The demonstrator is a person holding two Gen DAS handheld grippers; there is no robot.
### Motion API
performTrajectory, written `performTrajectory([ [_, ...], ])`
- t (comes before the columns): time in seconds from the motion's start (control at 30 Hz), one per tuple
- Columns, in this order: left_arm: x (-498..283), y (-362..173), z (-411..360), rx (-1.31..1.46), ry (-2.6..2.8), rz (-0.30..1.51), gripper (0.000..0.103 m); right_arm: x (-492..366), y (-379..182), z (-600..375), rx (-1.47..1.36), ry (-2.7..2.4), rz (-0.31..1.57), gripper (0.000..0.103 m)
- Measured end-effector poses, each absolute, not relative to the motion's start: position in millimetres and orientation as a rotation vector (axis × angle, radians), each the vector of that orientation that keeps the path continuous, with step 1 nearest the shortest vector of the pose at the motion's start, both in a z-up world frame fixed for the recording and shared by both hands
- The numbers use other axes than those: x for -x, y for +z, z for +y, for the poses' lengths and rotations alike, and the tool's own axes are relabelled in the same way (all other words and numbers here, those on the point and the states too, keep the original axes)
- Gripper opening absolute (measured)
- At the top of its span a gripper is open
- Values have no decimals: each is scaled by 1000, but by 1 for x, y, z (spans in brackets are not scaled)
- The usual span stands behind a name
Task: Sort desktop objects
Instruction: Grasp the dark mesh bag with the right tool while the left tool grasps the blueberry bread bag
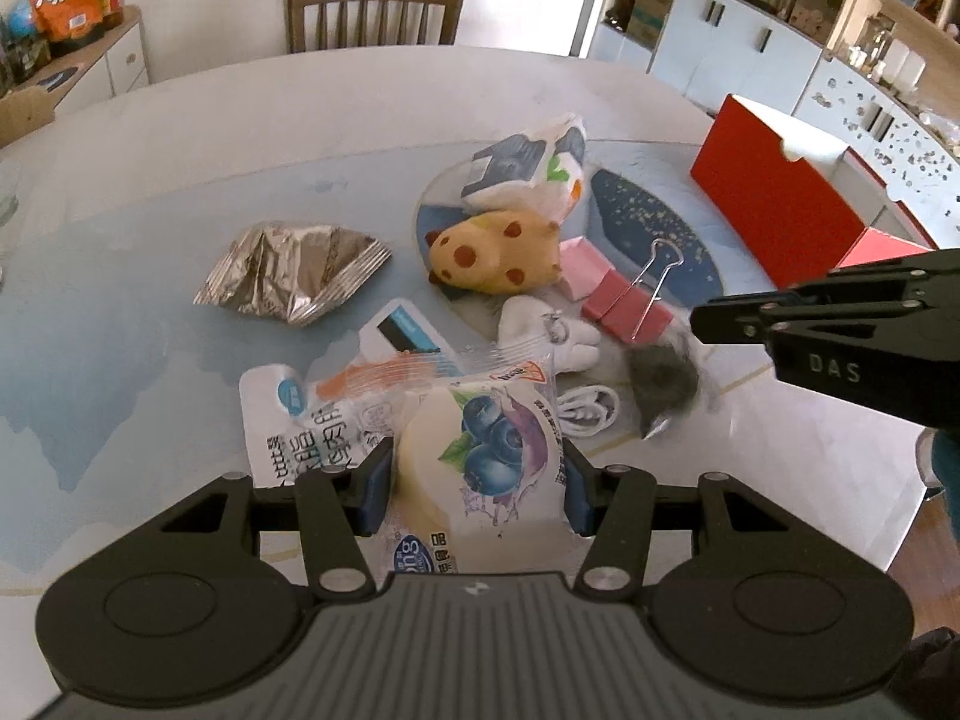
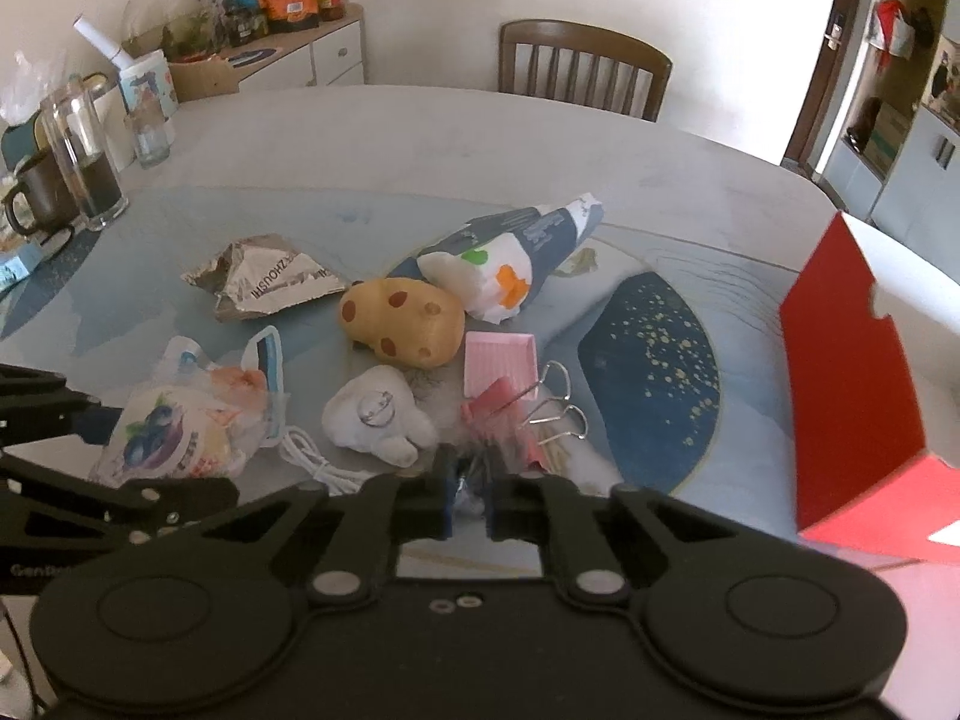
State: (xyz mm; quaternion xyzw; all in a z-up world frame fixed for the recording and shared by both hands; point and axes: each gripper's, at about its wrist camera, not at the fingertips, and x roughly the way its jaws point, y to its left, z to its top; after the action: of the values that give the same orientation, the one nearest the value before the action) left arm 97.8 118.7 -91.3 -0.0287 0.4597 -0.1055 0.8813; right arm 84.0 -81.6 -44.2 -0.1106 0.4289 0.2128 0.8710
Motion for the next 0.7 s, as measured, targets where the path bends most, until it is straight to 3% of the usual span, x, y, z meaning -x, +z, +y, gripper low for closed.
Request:
performTrajectory([
  [0.23, -99, -91, 115, 66, -220, 952, 53, -79, -42, -90, 230, 432, 898, 6],
  [0.37, -98, -93, 112, 56, -212, 965, 53, -82, -46, -101, 210, 427, 918, 33],
  [0.47, -96, -93, 111, 46, -195, 972, 53, -84, -53, -104, 192, 433, 930, 66],
  [0.7, -91, -95, 109, 26, -161, 996, 53, -92, -75, -98, 180, 467, 986, 67],
])
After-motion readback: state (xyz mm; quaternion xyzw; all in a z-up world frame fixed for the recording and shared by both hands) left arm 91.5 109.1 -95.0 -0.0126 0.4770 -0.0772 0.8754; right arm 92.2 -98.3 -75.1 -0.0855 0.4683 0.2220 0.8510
